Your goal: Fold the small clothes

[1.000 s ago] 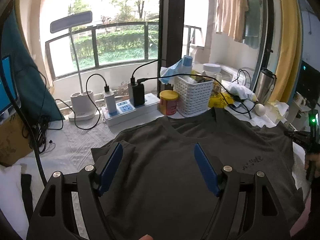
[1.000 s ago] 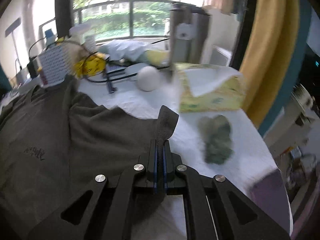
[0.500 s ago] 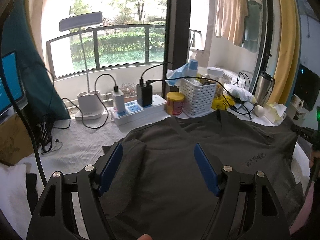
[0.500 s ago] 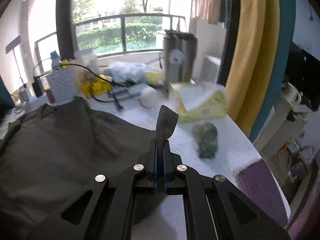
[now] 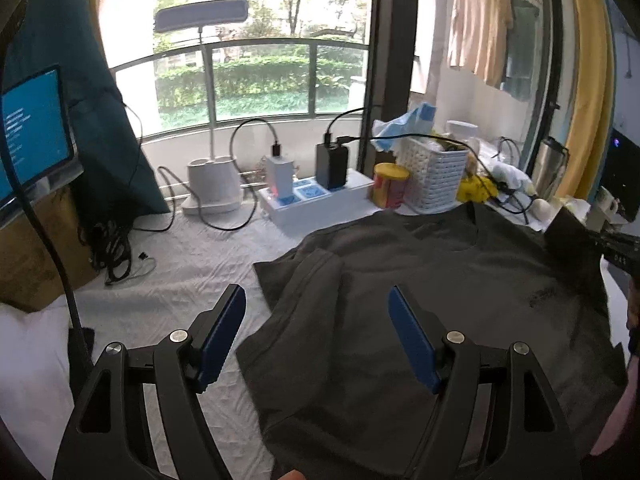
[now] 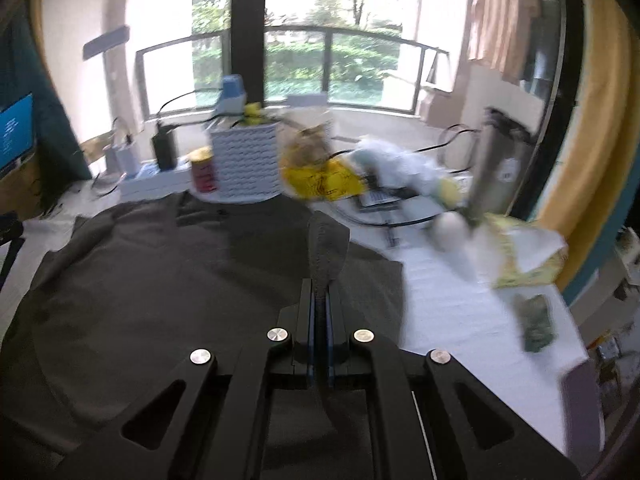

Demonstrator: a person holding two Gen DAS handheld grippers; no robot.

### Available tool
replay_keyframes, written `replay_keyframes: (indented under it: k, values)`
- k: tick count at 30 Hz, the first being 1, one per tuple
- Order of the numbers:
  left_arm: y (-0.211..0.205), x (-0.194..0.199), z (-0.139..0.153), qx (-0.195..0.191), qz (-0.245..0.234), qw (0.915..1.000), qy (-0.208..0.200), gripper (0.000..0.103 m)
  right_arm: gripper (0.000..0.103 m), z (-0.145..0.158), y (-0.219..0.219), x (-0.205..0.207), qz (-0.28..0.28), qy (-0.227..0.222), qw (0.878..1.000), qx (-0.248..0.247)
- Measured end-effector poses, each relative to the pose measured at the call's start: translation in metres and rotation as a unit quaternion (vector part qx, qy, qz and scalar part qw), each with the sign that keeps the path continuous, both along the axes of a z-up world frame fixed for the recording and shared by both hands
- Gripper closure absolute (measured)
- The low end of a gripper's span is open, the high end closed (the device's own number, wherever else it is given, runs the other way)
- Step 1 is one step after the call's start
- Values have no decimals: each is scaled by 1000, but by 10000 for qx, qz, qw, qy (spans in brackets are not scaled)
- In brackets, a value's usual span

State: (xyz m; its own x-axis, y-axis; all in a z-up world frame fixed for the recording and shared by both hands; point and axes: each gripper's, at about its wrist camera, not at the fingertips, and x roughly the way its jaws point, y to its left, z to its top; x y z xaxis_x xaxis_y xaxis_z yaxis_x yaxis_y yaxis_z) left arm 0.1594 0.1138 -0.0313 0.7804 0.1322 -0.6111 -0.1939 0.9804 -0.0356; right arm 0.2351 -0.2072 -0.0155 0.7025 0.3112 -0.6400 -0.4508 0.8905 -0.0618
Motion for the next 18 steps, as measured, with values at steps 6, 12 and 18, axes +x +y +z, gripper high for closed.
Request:
replay_keyframes:
  k: [6, 12, 18]
  values:
    - [15, -6, -10, -422, -86, 9990, -72, 26, 99, -27, 30, -4, 225, 313, 9992, 34]
    - [17, -5, -22, -704, -97, 9974, 99, 26, 98, -46, 41, -2, 323, 665, 9969, 250]
    - [19, -5, -27, -861, 4, 9956, 364, 26, 53, -49, 38, -16, 520, 908, 9942, 225]
